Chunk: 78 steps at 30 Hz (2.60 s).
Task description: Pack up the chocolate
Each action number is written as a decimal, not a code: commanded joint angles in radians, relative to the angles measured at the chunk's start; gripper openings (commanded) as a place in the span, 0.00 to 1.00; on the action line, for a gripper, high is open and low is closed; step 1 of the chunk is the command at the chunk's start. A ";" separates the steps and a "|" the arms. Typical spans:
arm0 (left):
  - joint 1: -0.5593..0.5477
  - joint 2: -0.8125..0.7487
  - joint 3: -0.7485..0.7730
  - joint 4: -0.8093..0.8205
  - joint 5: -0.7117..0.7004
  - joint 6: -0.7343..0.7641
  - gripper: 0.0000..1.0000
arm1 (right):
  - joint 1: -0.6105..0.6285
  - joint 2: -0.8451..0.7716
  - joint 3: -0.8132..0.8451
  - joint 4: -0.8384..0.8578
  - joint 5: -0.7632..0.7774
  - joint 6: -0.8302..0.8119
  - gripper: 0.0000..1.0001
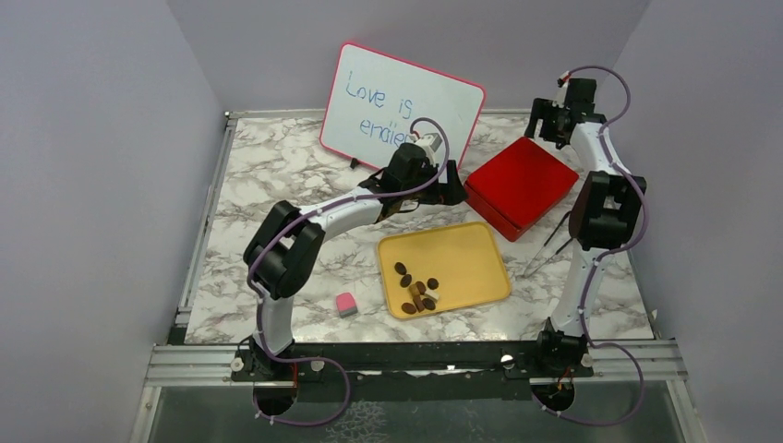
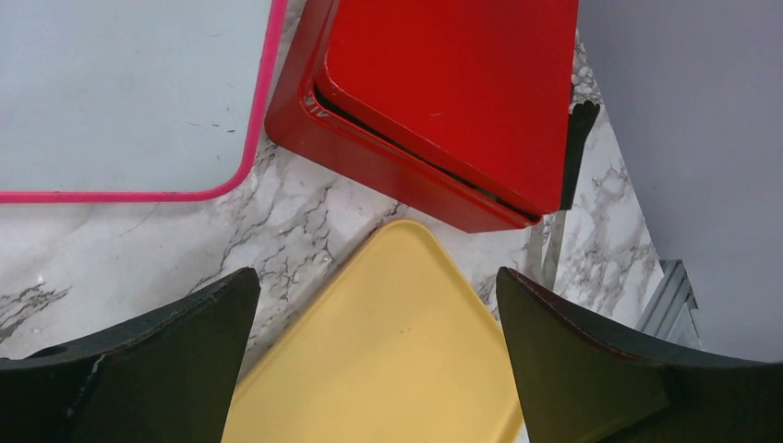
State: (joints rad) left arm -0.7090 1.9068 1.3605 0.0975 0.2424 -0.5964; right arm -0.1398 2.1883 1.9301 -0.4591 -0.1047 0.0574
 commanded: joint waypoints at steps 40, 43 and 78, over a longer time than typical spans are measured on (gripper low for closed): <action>-0.001 0.194 0.278 0.011 -0.085 0.093 0.75 | -0.012 -0.050 0.064 -0.186 0.099 0.094 0.85; -0.001 0.230 0.332 0.012 -0.067 0.103 0.69 | -0.012 -0.098 0.032 -0.199 0.093 0.111 0.82; -0.047 0.435 0.506 -0.025 -0.025 0.230 0.16 | 0.014 -0.591 -0.882 -0.088 -0.115 0.317 0.01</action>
State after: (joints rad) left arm -0.7486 2.3047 1.7863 0.1532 0.2684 -0.3878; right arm -0.1318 1.5715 1.0702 -0.5831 -0.2554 0.3752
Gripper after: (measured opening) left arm 0.197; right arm 0.015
